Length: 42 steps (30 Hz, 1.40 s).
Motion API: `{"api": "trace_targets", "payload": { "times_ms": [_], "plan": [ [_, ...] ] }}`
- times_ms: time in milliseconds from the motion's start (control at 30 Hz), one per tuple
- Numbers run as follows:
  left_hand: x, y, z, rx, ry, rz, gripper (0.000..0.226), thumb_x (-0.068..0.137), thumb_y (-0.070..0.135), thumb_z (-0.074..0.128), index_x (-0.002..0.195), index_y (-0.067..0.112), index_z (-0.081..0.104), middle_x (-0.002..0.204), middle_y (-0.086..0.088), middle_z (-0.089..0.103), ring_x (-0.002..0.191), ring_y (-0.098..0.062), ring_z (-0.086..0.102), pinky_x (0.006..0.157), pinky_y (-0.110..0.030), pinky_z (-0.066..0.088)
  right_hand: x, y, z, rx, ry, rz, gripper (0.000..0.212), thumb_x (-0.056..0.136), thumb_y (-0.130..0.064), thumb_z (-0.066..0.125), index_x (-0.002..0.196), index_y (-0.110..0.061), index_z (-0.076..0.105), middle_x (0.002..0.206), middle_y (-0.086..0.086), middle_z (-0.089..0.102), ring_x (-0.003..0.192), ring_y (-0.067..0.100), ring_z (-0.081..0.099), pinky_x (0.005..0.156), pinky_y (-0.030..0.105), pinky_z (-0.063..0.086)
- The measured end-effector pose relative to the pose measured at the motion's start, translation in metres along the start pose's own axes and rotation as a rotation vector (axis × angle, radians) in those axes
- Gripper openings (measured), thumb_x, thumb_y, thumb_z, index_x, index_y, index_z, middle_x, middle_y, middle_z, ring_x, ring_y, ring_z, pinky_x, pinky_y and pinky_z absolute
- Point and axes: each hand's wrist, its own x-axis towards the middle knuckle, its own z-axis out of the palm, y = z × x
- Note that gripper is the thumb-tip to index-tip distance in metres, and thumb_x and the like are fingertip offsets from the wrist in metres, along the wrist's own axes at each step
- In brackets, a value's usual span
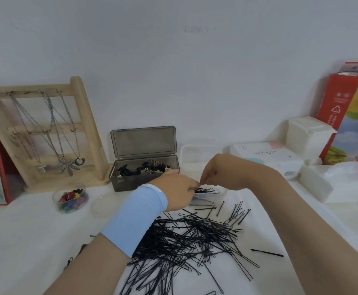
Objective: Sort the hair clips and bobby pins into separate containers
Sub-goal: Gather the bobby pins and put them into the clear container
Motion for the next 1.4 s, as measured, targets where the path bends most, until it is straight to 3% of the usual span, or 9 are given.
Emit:
{"api": "trace_targets", "payload": {
  "times_ms": [100,233,433,567,700,833,1033,1233,1400],
  "plan": [
    [0.004,0.003,-0.004,-0.044,0.017,0.011,0.038,0.105,0.031,0.035,0.136,0.03,0.055,0.135,-0.001,0.058,0.129,-0.023,0.046,0.105,-0.034,0.038,-0.007,0.001,-0.008,0.001,-0.076,0.033,0.032,0.081,-0.047,0.063,0.103,-0.028,0.077,0.1,-0.012,0.073,0.098,0.012,0.065,0.087,0.029,0.053],
    [0.006,0.002,-0.003,-0.125,0.133,0.05,0.041,0.102,0.036,0.047,0.142,0.029,0.05,0.146,0.007,0.05,0.134,-0.015,0.045,0.111,-0.032,0.034,-0.009,0.001,-0.003,-0.19,-0.102,0.051,0.025,0.081,-0.027,0.074,0.106,-0.025,0.075,0.092,-0.006,0.069,0.091,0.017,0.066,0.079,0.031,0.055],
    [-0.011,-0.002,0.006,-0.182,0.556,0.149,0.008,0.092,0.034,0.063,0.097,0.029,0.058,0.096,0.016,0.051,0.089,-0.002,0.044,0.08,-0.02,0.039,-0.025,0.001,-0.007,-0.087,0.168,-0.061,0.021,0.078,-0.021,0.072,0.095,-0.035,0.068,0.094,-0.017,0.056,0.089,0.007,0.056,0.076,0.024,0.049],
    [-0.026,0.013,0.007,-0.092,0.288,0.092,0.025,0.095,0.045,0.056,0.107,0.028,0.07,0.101,0.009,0.066,0.093,-0.012,0.061,0.083,-0.027,0.05,-0.052,-0.011,-0.01,-0.111,0.042,-0.077,0.026,0.081,-0.012,0.067,0.092,-0.034,0.073,0.084,-0.02,0.063,0.081,0.0,0.061,0.071,0.019,0.051],
    [-0.028,0.022,0.021,-0.057,0.057,0.052,0.051,0.093,0.055,0.051,0.137,0.03,0.056,0.133,0.004,0.058,0.116,-0.02,0.058,0.1,-0.036,0.047,-0.062,-0.015,0.016,-0.4,-0.19,-0.031,0.065,0.087,0.008,0.051,0.137,-0.033,0.055,0.125,-0.003,0.059,0.11,0.019,0.06,0.089,0.03,0.053],
    [-0.028,0.023,0.035,-0.093,-0.005,0.051,0.064,0.085,0.064,0.054,0.137,0.027,0.054,0.135,0.006,0.052,0.122,-0.017,0.051,0.104,-0.04,0.044,-0.066,-0.006,0.039,-0.402,-0.188,-0.056,0.076,0.085,0.009,0.048,0.147,-0.034,0.04,0.136,-0.004,0.051,0.118,0.022,0.055,0.094,0.034,0.049],
    [-0.034,0.016,0.039,-0.385,0.032,0.044,0.069,0.08,0.062,0.064,0.14,0.032,0.046,0.135,0.013,0.057,0.123,-0.006,0.053,0.11,-0.035,0.041,-0.063,-0.002,0.038,-0.431,-0.148,0.079,0.06,0.09,0.001,0.054,0.143,-0.027,0.045,0.129,0.001,0.053,0.115,0.021,0.056,0.092,0.032,0.049],
    [-0.038,0.013,0.036,-0.286,0.002,0.06,0.089,0.071,0.05,0.081,0.145,0.031,0.036,0.124,0.013,0.058,0.114,-0.009,0.055,0.103,-0.032,0.045,-0.063,-0.021,0.035,-0.385,-0.162,0.039,0.03,0.09,-0.011,0.058,0.11,-0.025,0.075,0.101,-0.001,0.067,0.082,0.017,0.062,0.071,0.026,0.055],
    [-0.039,0.007,0.035,-0.215,-0.027,0.055,0.095,0.072,0.055,0.077,0.151,0.03,0.03,0.137,0.011,0.048,0.125,-0.012,0.048,0.108,-0.035,0.042,-0.068,-0.027,0.031,-0.185,-0.099,-0.015,0.026,0.087,-0.02,0.062,0.109,-0.024,0.076,0.104,-0.003,0.072,0.09,0.013,0.062,0.078,0.021,0.052]
  ]
}}
